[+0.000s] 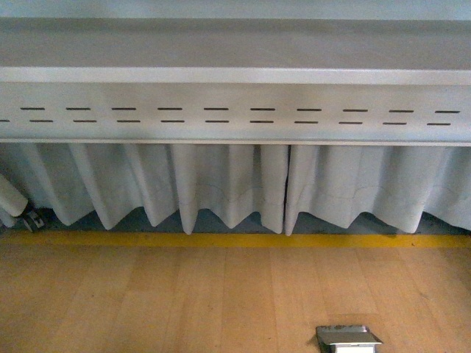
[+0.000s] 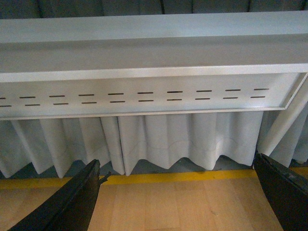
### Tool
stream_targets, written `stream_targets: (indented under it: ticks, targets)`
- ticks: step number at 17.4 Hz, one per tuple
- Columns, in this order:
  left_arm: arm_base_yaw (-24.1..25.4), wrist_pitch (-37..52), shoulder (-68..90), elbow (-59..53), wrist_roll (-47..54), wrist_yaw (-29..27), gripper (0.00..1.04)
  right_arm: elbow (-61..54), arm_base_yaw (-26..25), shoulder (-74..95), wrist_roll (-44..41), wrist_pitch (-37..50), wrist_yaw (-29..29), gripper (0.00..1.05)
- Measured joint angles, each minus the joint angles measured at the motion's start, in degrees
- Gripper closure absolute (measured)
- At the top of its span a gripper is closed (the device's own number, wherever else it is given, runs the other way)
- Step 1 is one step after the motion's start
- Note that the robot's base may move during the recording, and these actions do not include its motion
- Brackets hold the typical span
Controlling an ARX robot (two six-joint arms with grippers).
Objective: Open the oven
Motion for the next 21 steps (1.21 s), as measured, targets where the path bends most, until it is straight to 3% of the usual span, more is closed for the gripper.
stream_targets:
  ticks: [21]
  targets:
    - [0.0, 0.07, 0.0, 0.0, 0.02, 0.0, 0.07, 0.0, 0.0, 0.0, -0.09, 0.0, -0.02, 0.06]
